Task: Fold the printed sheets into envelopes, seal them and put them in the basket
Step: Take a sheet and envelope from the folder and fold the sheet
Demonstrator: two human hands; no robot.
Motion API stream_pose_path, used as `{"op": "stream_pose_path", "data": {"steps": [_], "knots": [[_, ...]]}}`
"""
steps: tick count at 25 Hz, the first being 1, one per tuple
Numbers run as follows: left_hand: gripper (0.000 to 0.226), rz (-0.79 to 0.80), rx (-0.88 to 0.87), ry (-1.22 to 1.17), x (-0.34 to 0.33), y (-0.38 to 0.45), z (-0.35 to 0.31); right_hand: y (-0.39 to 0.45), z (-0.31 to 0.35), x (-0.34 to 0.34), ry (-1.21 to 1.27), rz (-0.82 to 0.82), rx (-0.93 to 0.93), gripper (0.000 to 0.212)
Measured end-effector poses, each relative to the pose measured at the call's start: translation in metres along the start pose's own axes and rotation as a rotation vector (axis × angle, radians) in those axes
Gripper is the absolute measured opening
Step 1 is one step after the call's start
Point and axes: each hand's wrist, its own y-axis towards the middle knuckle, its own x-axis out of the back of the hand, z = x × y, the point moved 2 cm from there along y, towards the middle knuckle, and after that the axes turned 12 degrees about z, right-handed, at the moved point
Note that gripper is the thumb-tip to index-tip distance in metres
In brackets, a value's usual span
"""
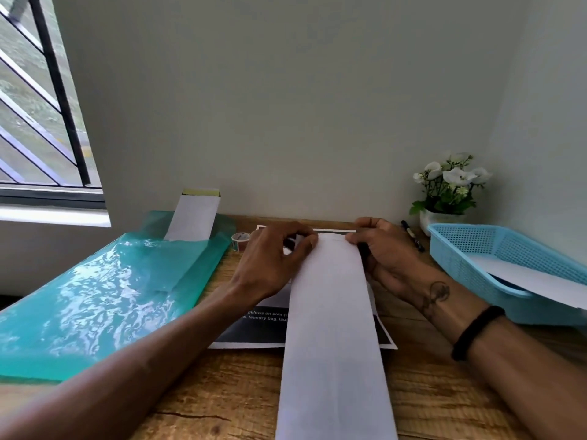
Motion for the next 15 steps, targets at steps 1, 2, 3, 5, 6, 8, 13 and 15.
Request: {"op": "stream_pose_path", "data": {"steps": [1, 2, 3, 5, 6, 8, 13, 15], "knots": [[0.026, 0.044, 0.001, 0.033, -0.001, -0.001, -0.001, -0.001, 0.002, 0.001, 0.022, 0.004, 0.008, 0.027], [0.034, 0.094, 0.012, 0.033, -0.002, -0.001, -0.004, -0.002, 0.004, 0.001, 0.043, 0.024, 0.024, 0.024], [0.042, 0.133, 0.022, 0.006, -0.002, -0.002, -0.006, -0.003, 0.004, 0.0, 0.066, 0.064, 0.039, 0.026], [0.055, 0.158, 0.041, -0.129, -0.001, 0.0, -0.011, -0.005, 0.005, -0.004, 0.064, 0.161, 0.037, 0.038], [0.058, 0.17, 0.091, -0.245, 0.0, 0.002, -0.011, -0.005, 0.006, -0.006, 0.01, 0.192, 0.036, 0.041], [0.063, 0.228, 0.238, -0.539, 0.003, 0.004, -0.008, -0.004, 0.004, -0.009, -0.199, 0.208, 0.087, 0.042], [0.055, 0.159, 0.518, -0.897, -0.006, 0.014, 0.02, -0.002, -0.008, -0.012, -0.55, 0.21, 0.298, 0.032], [0.043, 0.057, 0.606, -0.905, -0.008, 0.015, 0.029, 0.0, -0.012, -0.01, -0.495, 0.163, 0.341, 0.038]]}}
